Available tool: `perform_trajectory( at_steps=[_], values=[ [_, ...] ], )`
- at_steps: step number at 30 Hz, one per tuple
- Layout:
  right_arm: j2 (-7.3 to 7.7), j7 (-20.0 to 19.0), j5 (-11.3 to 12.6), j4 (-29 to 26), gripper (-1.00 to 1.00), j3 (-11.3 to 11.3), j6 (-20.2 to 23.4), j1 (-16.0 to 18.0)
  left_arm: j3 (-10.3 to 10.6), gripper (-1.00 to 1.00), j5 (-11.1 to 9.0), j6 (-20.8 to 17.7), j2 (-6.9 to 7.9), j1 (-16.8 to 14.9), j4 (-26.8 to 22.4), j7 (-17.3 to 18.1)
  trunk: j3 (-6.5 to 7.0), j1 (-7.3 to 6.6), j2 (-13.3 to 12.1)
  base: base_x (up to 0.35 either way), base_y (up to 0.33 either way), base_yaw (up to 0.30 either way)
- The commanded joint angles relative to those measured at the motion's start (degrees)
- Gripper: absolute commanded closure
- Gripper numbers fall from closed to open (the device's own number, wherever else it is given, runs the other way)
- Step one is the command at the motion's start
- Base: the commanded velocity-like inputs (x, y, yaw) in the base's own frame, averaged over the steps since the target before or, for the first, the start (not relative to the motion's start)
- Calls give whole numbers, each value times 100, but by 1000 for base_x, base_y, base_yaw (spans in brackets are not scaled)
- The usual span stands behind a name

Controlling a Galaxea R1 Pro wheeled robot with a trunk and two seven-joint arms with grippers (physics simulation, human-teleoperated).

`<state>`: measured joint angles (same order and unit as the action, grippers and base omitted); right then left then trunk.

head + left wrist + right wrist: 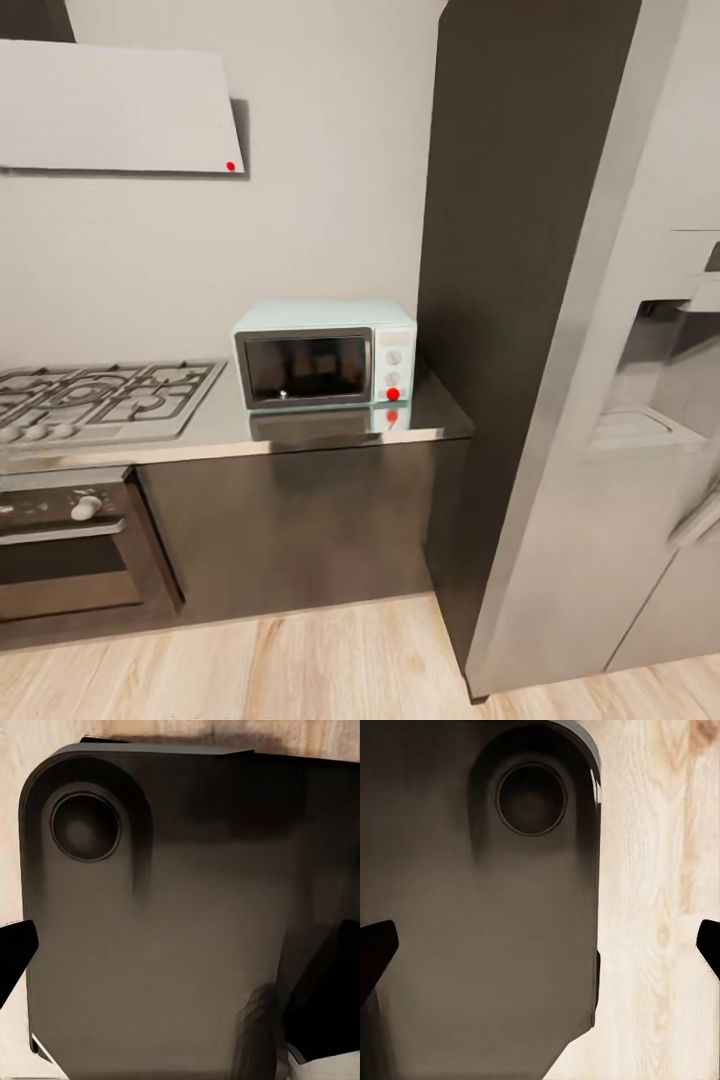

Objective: In the kitchen, take the popcorn bag from the countertop, put it into the microwave, and heat it until the popcorn is cooked so the cooked popcorn ends up inside the bag.

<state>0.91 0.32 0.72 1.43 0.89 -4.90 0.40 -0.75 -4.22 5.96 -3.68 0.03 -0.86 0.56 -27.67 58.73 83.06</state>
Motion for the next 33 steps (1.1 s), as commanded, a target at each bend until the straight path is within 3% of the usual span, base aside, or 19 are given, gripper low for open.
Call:
perform_trajectory(
  at_steps=[1,22,33],
  values=[
    [-1,3,7,15,-100,8,-38,4,-4,-100,-44,11,-1,1,-2,6,-4,0,2,0,0,268],
    [6,3,7,15,-100,8,-38,4,-4,-100,-44,11,-1,-2,-2,6,-4,0,2,0,0,268],
    [6,3,-6,15,-100,8,-38,4,-4,-100,-36,27,4,-3,-2,6,-4,0,2,7,0,29]
  ],
)
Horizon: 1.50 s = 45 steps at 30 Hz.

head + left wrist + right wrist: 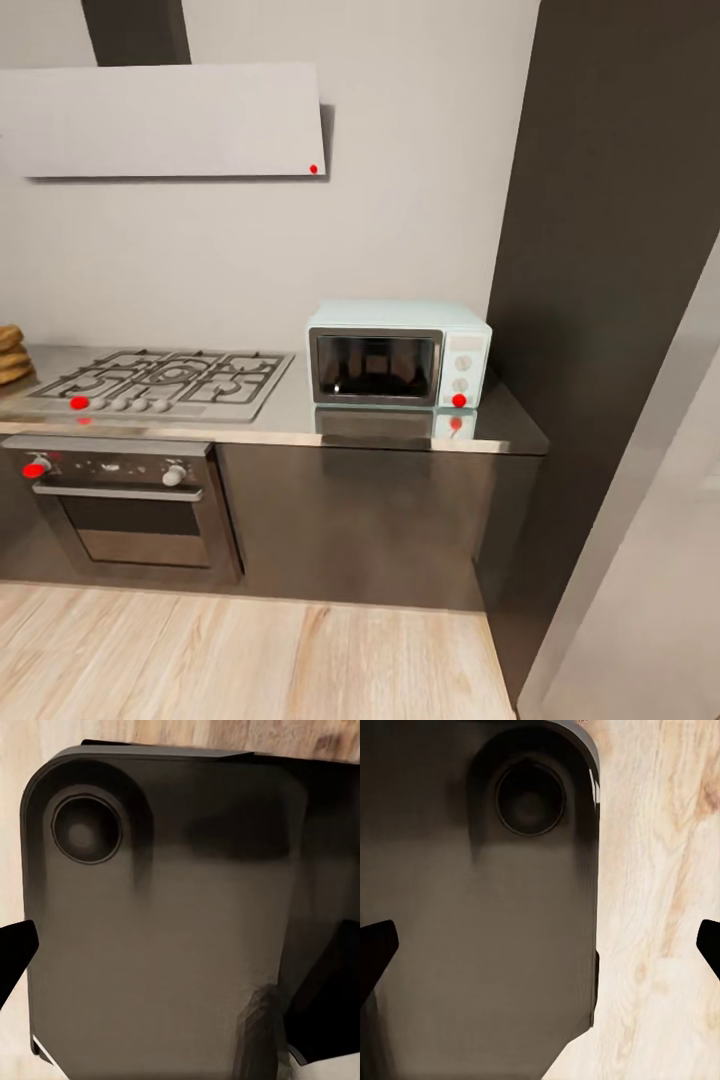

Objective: In the kitchen, take the popcorn bag from the countertop, put it into the microwave, and heat it until the popcorn is cooked so the cooked popcorn ends up inside the bag.

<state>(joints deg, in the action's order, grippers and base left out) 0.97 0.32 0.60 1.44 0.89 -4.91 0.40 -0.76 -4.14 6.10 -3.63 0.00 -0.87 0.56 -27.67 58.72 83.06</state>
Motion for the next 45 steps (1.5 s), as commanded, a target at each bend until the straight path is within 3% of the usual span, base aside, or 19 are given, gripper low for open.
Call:
perform_trajectory(
  at_steps=[1,21,36,45],
  values=[
    [0,3,8,14,-100,8,-36,4,-4,-100,-43,13,-2,0,-1,6,-4,1,2,171,0,0],
    [0,3,56,14,-100,8,-45,4,5,-100,-34,14,-6,1,-1,6,-4,1,2,290,0,-5],
    [0,3,80,14,-100,17,-45,4,5,-100,-34,14,-6,1,-1,6,-4,1,2,13,0,-216],
    [0,3,4,14,-100,2,-45,4,5,-100,-34,14,-6,0,-1,6,-4,1,2,0,0,-22]
  ],
)
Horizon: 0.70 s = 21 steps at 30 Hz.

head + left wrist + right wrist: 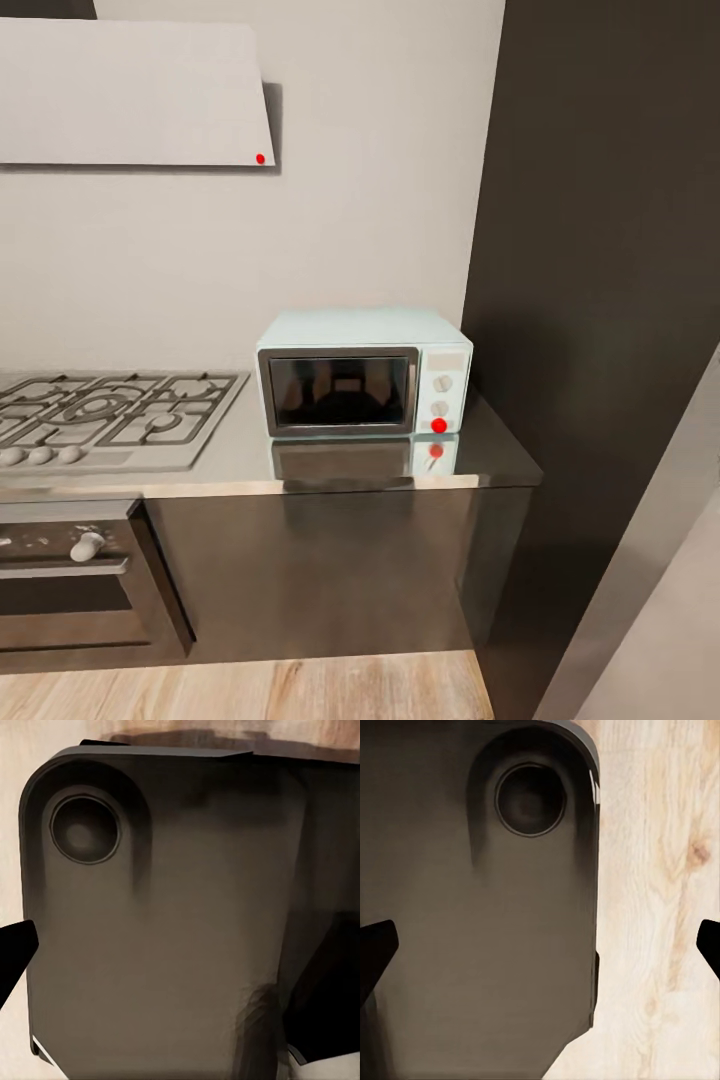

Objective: In the kitchen, take the popcorn bag from the countertop, put it into the microwave, and heat it until the popcorn is cooked so the cooked popcorn ends up inside the bag.

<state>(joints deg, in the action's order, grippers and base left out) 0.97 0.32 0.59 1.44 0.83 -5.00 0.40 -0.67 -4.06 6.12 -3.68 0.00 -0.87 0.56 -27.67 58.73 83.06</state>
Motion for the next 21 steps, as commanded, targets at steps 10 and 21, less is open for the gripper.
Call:
perform_trajectory(
  at_steps=[10,21],
  values=[
    [0,3,88,14,-100,40,-19,4,-3,-100,-42,12,-1,1,-1,6,-4,0,2,0,0,0],
    [0,-8,39,14,-100,26,-26,4,-4,-100,-42,4,-1,2,-1,6,-4,0,2,168,0,0]
  ],
)
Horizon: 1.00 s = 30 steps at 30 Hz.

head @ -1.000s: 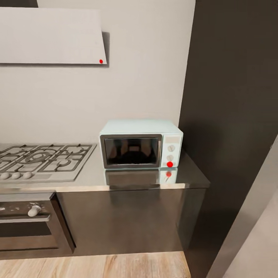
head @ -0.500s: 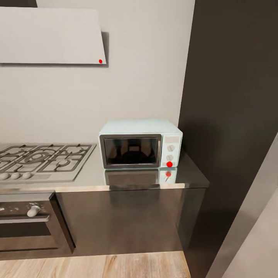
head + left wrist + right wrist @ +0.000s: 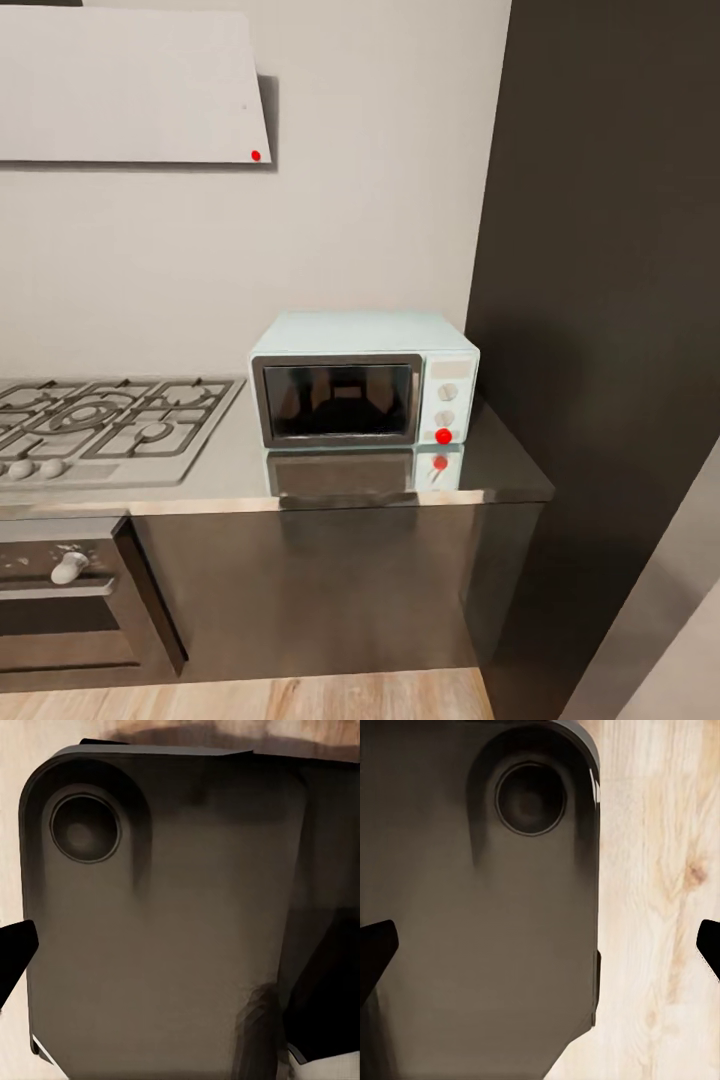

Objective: In the kitchen, take the popcorn bag from the countertop, put it into the microwave, and heat it until the popcorn is cooked so the cooked popcorn ends up inside the bag.

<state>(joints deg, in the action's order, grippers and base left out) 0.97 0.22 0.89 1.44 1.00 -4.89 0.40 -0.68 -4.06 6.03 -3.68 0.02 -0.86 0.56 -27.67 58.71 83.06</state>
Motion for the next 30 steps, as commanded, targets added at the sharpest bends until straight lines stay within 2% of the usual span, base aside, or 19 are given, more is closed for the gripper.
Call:
perform_trajectory(
  at_steps=[1,19,23,25,27,29,30],
  values=[
    [0,0,3,14,-100,8,-39,4,-4,-100,-42,12,-1,1,-2,6,-4,2,2,191,0,0],
    [-10,10,-10,8,-100,-4,-8,4,-8,-100,-42,12,-1,0,-2,6,-4,2,2,19,0,0],
    [-8,-32,-93,-61,-100,-34,79,4,-11,-100,-42,12,-1,0,-2,6,-4,2,2,0,0,0],
    [-6,-31,-257,-425,-100,-55,251,4,-10,-100,-42,12,-1,0,-2,6,-4,2,2,0,0,0],
    [-12,-25,-448,-1341,-100,-68,727,9,-11,-100,-42,12,-1,-1,-2,6,-4,2,2,0,0,0],
    [-16,-38,-603,-2785,-100,-67,1934,12,-11,-100,-42,12,-1,0,-2,6,-4,2,2,0,0,0],
    [-22,-45,-624,-3339,-100,-72,2353,12,-8,-100,-42,12,-1,1,-2,6,-4,2,2,0,0,0]
  ],
)
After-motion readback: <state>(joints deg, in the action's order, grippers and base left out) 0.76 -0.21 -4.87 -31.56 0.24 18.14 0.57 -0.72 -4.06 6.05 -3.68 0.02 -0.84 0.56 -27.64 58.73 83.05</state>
